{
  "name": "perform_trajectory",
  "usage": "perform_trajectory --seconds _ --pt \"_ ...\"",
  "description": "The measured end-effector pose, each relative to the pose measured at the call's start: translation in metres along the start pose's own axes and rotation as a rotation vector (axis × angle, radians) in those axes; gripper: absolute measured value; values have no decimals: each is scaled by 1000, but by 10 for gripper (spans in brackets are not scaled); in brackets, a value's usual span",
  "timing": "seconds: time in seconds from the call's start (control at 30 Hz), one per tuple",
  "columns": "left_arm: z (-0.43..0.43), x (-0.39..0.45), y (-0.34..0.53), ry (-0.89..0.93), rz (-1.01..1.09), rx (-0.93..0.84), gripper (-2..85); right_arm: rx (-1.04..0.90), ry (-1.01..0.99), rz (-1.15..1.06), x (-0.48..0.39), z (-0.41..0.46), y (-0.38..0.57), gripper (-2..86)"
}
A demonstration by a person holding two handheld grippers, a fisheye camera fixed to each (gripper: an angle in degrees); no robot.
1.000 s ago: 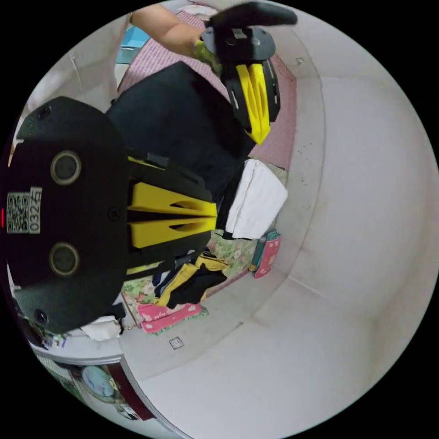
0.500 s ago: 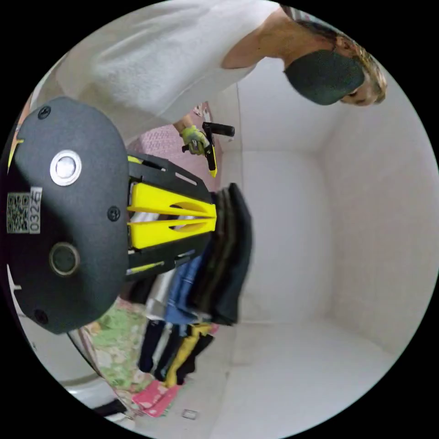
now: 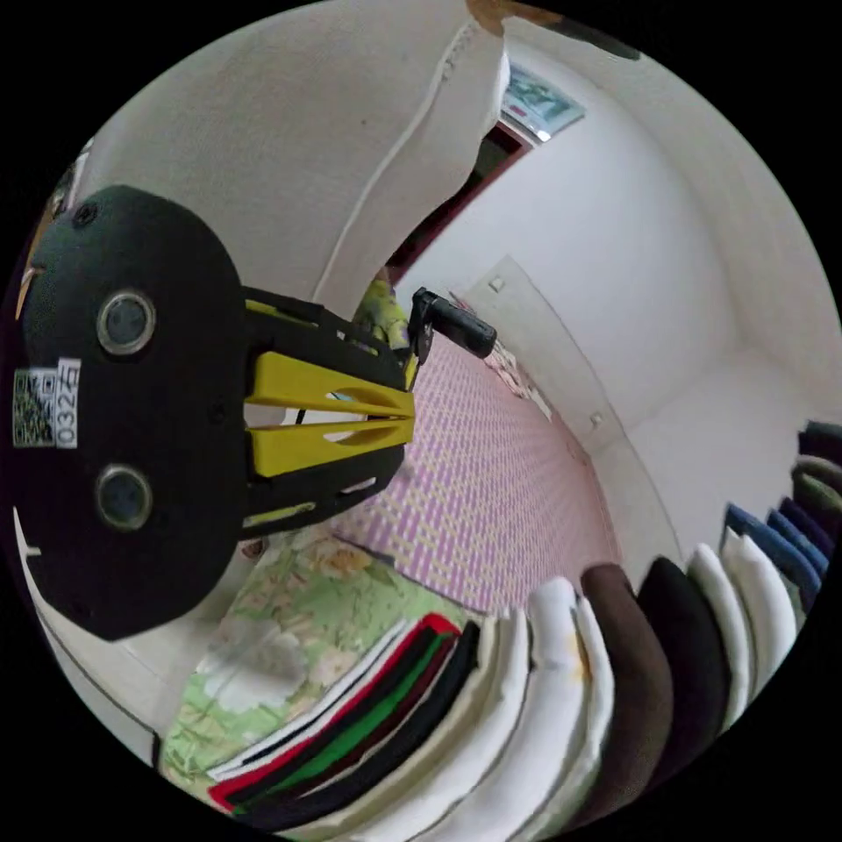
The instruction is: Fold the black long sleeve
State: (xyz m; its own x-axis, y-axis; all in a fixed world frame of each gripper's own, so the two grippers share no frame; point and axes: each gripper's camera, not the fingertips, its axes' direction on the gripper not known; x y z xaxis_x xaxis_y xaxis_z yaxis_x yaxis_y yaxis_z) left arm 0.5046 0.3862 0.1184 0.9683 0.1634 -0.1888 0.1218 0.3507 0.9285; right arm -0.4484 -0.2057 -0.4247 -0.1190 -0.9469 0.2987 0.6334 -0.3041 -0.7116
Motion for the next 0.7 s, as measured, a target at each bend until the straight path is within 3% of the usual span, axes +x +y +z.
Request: perform_trajectory --seconds 0.2,0.47,0.7 --pt "-35 -47 135 -41 -377 48 -9 -249 -111 -213 -39 75 6 -10" --pt "-111 -85 351 -57 -787 376 -9 -458 -414 -329 -133 191 -19 -10" --pt "-156 -139 483 43 -936 543 -9 -553 -341 -601 -245 278 -45 -10"
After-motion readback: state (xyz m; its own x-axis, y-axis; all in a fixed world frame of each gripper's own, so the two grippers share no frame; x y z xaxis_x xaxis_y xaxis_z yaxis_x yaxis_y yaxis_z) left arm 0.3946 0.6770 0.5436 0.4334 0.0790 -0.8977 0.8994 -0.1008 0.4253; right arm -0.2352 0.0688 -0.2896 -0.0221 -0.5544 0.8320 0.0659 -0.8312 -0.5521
